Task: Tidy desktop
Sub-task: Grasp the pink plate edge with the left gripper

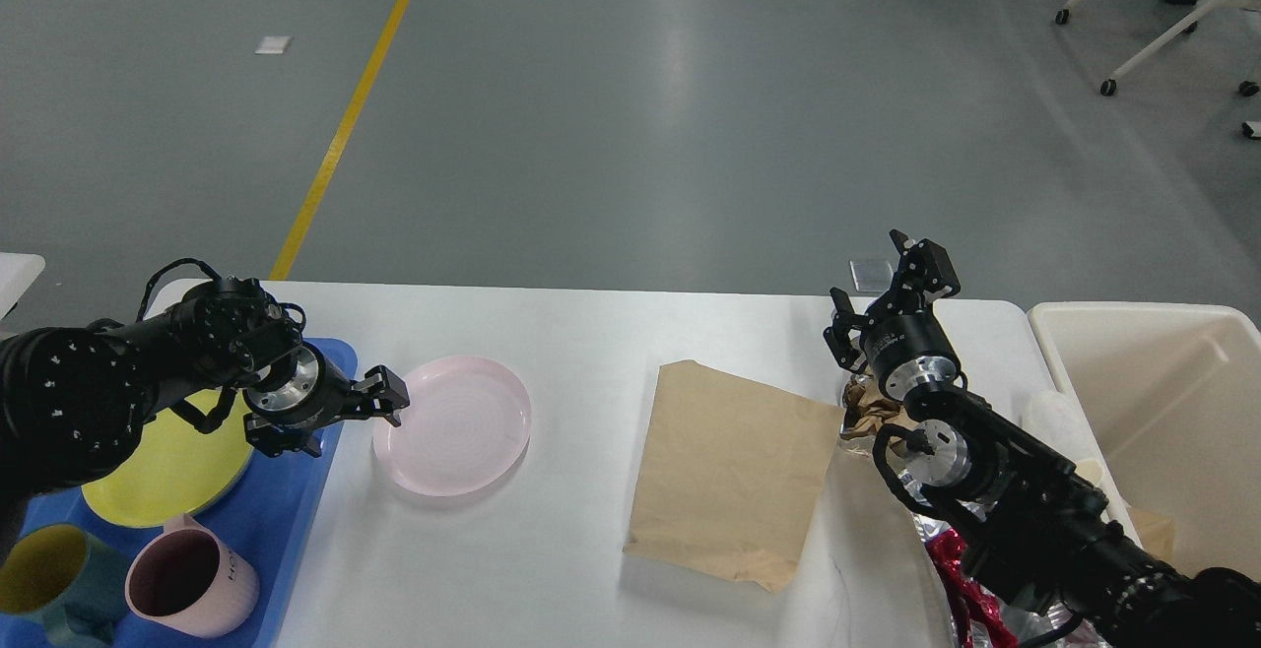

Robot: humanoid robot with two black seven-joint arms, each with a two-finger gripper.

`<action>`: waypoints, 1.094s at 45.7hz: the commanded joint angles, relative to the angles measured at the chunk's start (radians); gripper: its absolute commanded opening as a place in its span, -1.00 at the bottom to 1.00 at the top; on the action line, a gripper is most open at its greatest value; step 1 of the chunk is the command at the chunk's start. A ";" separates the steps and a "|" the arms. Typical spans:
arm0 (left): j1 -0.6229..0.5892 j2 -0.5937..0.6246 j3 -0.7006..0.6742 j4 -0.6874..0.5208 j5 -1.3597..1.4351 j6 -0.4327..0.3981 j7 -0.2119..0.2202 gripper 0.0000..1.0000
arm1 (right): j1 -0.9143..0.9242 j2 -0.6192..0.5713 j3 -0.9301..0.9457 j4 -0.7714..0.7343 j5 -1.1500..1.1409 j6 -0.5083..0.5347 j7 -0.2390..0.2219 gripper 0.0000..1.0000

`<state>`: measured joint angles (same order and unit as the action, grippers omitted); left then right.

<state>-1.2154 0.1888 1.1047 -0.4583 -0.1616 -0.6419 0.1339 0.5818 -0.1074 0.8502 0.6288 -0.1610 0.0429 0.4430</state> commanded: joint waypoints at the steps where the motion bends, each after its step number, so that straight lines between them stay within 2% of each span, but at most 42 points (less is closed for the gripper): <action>1: 0.002 0.001 -0.006 0.000 -0.001 -0.008 0.000 0.90 | 0.000 0.000 0.001 0.000 0.000 0.000 0.000 1.00; 34: 0.057 -0.019 -0.072 0.003 -0.001 0.045 -0.002 0.87 | 0.000 0.000 0.000 0.000 0.000 0.000 0.000 1.00; 41: 0.057 -0.019 -0.072 0.003 -0.001 0.042 -0.002 0.72 | 0.000 0.000 0.001 0.000 0.000 0.000 0.000 1.00; 45: 0.057 -0.019 -0.072 0.003 0.001 0.024 0.000 0.43 | 0.000 0.000 0.000 0.000 0.000 0.000 -0.001 1.00; 50: 0.059 -0.017 -0.072 0.001 0.001 0.004 0.000 0.17 | 0.000 0.000 0.001 0.000 0.000 0.000 -0.001 1.00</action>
<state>-1.1580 0.1704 1.0322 -0.4555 -0.1625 -0.6179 0.1332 0.5818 -0.1074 0.8502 0.6290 -0.1610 0.0429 0.4423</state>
